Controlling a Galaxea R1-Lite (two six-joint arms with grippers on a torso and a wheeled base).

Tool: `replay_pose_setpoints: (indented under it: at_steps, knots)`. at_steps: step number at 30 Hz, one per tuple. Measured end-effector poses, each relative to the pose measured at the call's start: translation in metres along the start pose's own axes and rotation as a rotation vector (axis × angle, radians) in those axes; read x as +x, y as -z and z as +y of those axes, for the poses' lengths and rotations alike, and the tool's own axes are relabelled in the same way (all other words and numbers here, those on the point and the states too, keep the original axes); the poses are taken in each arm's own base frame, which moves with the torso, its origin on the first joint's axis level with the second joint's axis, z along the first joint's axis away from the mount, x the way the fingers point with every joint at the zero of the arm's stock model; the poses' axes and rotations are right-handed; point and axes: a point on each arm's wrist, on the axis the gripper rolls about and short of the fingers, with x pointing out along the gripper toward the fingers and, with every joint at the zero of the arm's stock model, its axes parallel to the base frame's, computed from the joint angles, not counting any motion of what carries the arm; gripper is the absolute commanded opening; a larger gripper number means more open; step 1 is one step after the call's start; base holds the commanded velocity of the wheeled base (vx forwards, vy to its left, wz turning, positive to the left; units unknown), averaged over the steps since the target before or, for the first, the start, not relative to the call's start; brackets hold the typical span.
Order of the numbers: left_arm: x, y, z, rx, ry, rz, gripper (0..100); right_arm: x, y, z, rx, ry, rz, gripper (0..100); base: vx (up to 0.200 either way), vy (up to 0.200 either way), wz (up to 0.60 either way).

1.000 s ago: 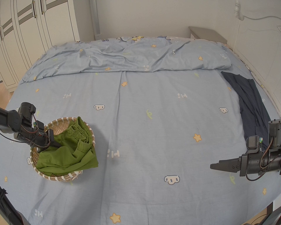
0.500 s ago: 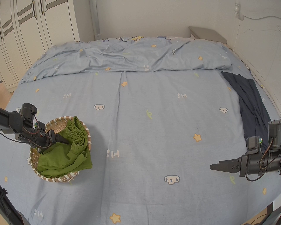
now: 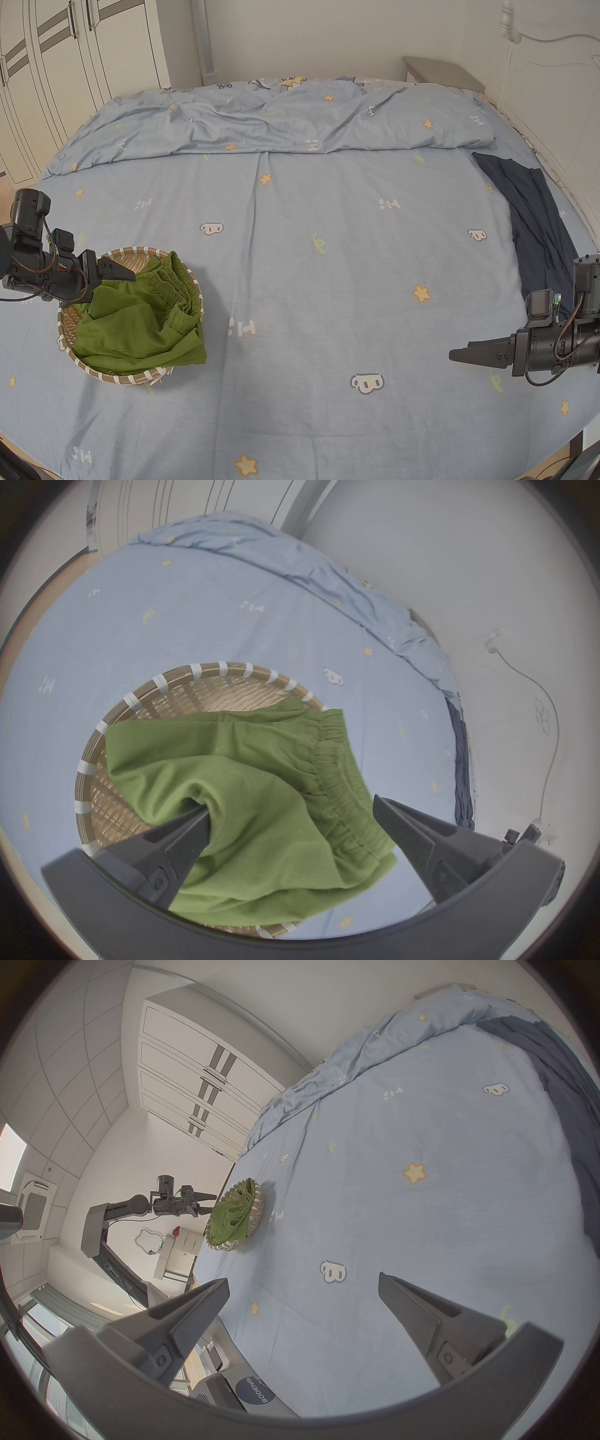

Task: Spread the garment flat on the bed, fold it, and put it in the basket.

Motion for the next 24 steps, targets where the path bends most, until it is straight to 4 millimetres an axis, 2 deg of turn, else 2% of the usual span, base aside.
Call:
replay_pose_setpoints:
  at_steps: [7,12,13,14,19,24]
  knots:
    - [-0.042,0.013,-0.023,0.068,0.014,-0.099,100,-0.007,0.002,0.003,-0.057,0.024,-0.029,100,0.0,0.0,0.0]
    - [-0.088,0.039,-0.046,0.16,0.011,-0.22,100,-0.031,0.01,0.016,-0.155,0.038,-0.113,100,0.0,0.0,0.0]
    - [-0.093,0.043,-0.048,0.171,0.006,-0.233,100,-0.035,0.013,0.017,-0.165,0.04,-0.124,100,0.0,0.0,0.0]
    - [-0.101,0.052,-0.052,0.191,-0.007,-0.257,100,-0.043,0.019,0.02,-0.185,0.044,-0.148,100,0.0,0.0,0.0]
    - [-0.118,0.085,-0.055,0.24,-0.044,-0.307,100,-0.067,0.048,0.027,-0.235,0.065,-0.221,100,0.0,0.0,0.0]
    - [-0.128,0.13,-0.045,0.278,-0.067,-0.375,100,-0.086,0.085,0.03,-0.268,0.083,-0.288,100,0.0,0.0,0.0]
